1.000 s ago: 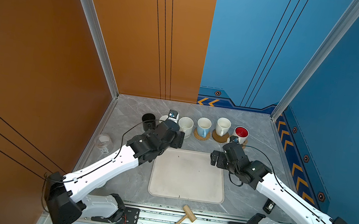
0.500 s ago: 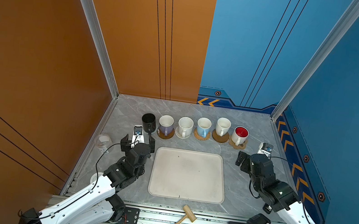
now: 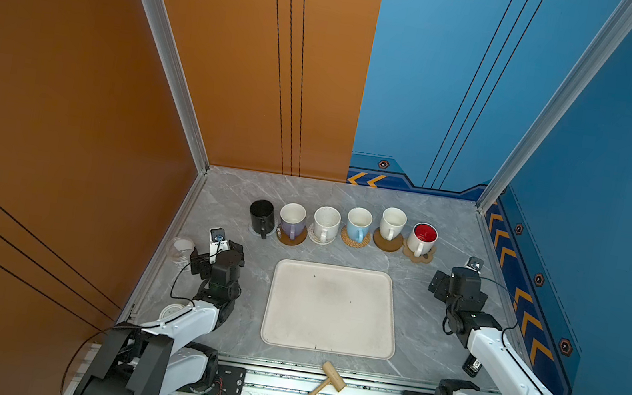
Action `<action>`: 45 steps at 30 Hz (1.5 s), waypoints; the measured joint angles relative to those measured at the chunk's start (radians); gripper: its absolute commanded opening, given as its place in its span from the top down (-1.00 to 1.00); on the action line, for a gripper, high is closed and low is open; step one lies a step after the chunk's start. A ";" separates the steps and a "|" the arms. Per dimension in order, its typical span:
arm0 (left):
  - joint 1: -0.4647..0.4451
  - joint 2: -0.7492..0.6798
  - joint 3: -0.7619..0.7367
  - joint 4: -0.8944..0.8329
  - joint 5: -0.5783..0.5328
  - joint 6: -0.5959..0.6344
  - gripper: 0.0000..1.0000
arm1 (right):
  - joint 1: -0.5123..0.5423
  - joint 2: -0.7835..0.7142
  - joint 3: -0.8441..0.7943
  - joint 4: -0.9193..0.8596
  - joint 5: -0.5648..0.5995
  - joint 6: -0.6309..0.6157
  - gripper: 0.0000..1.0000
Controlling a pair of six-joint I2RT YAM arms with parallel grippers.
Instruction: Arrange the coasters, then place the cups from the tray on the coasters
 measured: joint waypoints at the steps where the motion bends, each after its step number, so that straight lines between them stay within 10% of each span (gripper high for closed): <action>1: 0.014 0.038 -0.003 0.043 0.026 0.003 -0.96 | -0.022 0.024 -0.014 0.043 -0.014 -0.007 -1.00; 26: 0.035 0.417 0.016 0.474 0.298 0.067 -0.96 | -0.040 0.444 -0.124 0.901 -0.172 -0.163 -1.00; 45: 0.068 0.417 0.112 0.306 0.336 0.062 -0.96 | 0.005 0.462 -0.126 0.922 -0.153 -0.209 -1.00</action>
